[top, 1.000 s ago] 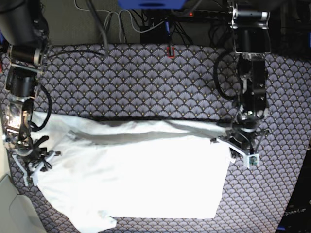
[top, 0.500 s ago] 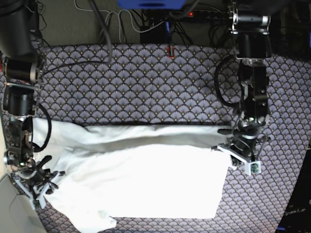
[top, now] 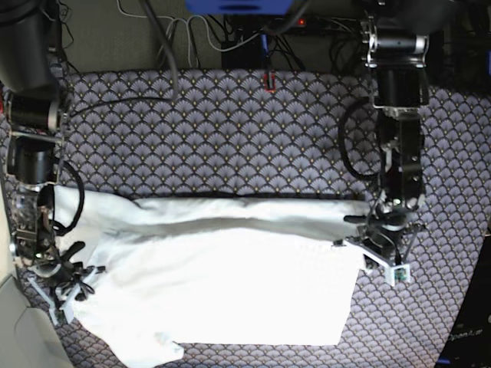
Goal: Fold the T-shirt properly
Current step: 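Lower the folded edge onto the shirt and open both grippers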
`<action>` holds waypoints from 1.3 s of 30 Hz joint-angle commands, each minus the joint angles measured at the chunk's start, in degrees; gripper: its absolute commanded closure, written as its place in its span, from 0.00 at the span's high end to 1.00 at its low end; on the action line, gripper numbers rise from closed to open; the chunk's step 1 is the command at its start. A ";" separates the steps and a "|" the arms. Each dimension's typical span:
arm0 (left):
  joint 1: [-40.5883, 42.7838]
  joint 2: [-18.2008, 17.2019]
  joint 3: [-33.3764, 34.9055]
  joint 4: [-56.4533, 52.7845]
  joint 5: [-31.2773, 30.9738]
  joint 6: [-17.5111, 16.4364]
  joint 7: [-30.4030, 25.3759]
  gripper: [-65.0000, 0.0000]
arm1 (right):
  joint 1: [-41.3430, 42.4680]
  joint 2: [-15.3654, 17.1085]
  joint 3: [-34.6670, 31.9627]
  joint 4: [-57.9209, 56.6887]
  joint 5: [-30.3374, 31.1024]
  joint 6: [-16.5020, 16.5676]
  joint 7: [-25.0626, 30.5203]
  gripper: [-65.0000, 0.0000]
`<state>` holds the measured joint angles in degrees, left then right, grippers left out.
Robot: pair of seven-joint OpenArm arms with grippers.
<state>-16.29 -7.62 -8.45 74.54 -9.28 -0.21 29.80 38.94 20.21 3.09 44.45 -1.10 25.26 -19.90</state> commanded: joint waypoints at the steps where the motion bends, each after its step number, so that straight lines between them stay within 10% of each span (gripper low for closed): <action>1: -1.77 -0.25 -0.04 1.02 -0.08 0.08 -1.45 0.01 | 2.78 0.85 0.12 -0.45 0.62 -0.42 2.19 0.01; 39: -13.02 -0.25 0.05 -13.66 0.00 -0.01 -1.54 0.01 | 7.26 0.23 -5.16 -2.38 0.53 -5.87 5.88 0.01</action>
<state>-27.40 -7.60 -8.34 60.01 -9.28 -0.25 29.63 43.77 19.97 -2.22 40.97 -1.04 20.03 -15.73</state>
